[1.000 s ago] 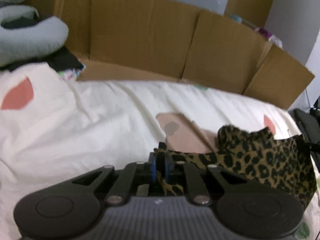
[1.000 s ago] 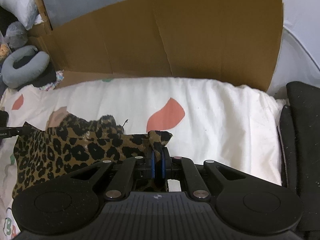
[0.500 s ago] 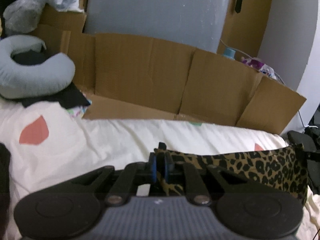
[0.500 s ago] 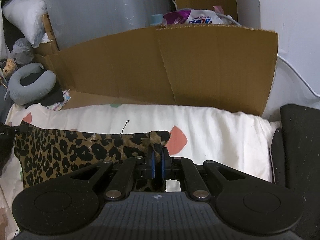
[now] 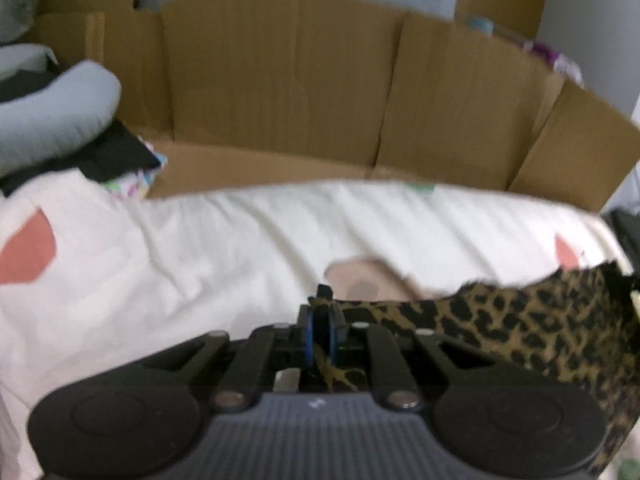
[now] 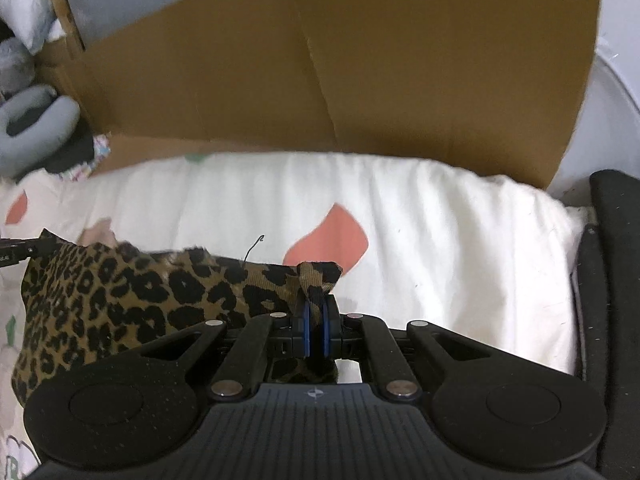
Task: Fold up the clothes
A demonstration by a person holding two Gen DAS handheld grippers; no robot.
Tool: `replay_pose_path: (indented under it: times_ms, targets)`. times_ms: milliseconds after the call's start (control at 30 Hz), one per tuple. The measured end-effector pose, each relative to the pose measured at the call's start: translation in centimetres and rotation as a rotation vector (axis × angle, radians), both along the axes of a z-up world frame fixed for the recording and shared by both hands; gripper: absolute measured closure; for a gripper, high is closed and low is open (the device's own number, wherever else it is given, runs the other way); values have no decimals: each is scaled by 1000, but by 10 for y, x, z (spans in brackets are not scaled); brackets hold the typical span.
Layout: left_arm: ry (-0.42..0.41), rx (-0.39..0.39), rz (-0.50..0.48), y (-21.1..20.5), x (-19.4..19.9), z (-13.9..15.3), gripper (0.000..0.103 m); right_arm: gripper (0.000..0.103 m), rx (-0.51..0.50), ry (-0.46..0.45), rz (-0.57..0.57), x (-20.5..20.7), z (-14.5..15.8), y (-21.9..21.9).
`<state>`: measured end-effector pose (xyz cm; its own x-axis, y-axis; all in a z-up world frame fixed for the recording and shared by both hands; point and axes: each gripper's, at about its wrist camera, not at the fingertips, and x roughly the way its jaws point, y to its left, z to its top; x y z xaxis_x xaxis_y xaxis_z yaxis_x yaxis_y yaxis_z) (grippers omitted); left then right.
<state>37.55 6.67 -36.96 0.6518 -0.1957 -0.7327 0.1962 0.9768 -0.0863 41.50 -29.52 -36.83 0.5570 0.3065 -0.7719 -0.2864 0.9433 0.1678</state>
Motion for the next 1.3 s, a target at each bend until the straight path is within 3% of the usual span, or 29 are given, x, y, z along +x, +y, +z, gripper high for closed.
replay_pose_path:
  times_ms: [100,467,900,967,1067,1300]
  targets:
    - [16,12,2,0,1,-10,95,99,-2,-18,-1,-1,3,2]
    - [-95,1,-27,-11,10,33,95,99,2,-108,-71,-13,40,-8]
    - [39,89,-37,-20,31,-27,95,98,-39,24,-56,14,-10,9]
    - [49,70,-7,-18,33,-26,92,96,-42,45,-57,16,-16,11]
    - [33,61,25,-14,31,-18,85,82,-50,11,-71,13,-5,8]
    - [-68,5,-3,-21,13,17,83,81,-68,-68,-103,5,20,1]
